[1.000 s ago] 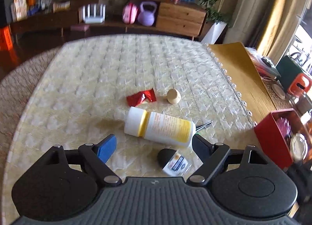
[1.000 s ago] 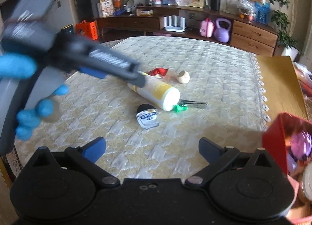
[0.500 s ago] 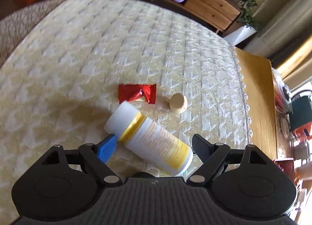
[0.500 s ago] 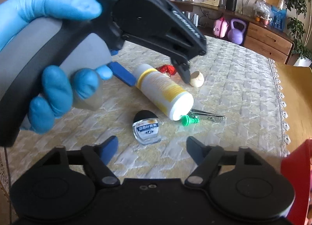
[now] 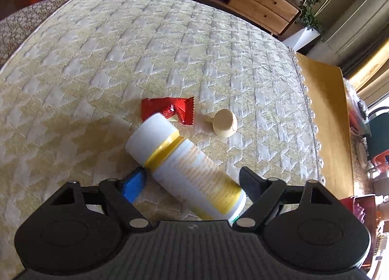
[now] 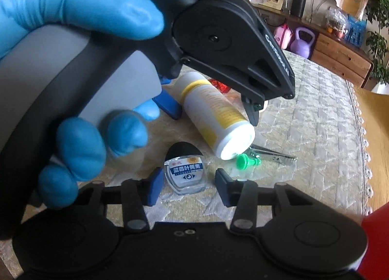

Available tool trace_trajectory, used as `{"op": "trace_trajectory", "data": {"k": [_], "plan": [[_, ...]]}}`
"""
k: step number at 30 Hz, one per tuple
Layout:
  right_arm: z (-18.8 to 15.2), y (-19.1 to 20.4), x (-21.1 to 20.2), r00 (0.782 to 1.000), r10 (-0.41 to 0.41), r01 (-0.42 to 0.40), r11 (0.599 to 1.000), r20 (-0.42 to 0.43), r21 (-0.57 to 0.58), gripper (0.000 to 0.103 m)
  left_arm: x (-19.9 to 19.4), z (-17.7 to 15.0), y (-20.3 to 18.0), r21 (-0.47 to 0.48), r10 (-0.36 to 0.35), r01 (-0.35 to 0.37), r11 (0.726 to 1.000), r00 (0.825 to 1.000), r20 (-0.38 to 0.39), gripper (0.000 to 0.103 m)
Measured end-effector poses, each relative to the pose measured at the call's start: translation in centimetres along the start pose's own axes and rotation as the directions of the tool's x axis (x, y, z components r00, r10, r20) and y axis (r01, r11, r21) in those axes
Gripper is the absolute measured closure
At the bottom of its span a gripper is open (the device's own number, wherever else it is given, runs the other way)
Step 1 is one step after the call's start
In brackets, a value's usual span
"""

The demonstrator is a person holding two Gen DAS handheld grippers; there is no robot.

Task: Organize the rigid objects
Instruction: 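Grasp the white yellow-banded bottle with the left tool while the right tool grasps the eye-drop bottle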

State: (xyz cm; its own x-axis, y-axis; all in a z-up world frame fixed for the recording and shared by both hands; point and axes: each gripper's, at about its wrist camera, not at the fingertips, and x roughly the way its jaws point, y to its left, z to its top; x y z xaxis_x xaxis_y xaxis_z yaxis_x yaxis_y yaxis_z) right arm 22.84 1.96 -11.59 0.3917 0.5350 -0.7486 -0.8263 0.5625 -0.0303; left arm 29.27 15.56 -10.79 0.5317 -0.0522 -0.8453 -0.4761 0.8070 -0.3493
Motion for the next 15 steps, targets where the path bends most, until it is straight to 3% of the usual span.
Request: {"op": "trace_trajectory", "data": {"k": [4,15], "plan": [[0.0,0.3,-0.1,1.000,0.001,-0.001,1.000,0.006,-0.004,0.065,-0.2,-0.2,0.4,-0.014,-0.008,0.009,1.000,1.000,0.004,0.025],[-1.5,0.5,-2.2,1.000,-0.019,0.019,1.000,0.018,0.019,0.066,-1.8,-1.5,2.4,-0.021,-0.006,0.006,1.000,1.000,0.017,0.026]]}}
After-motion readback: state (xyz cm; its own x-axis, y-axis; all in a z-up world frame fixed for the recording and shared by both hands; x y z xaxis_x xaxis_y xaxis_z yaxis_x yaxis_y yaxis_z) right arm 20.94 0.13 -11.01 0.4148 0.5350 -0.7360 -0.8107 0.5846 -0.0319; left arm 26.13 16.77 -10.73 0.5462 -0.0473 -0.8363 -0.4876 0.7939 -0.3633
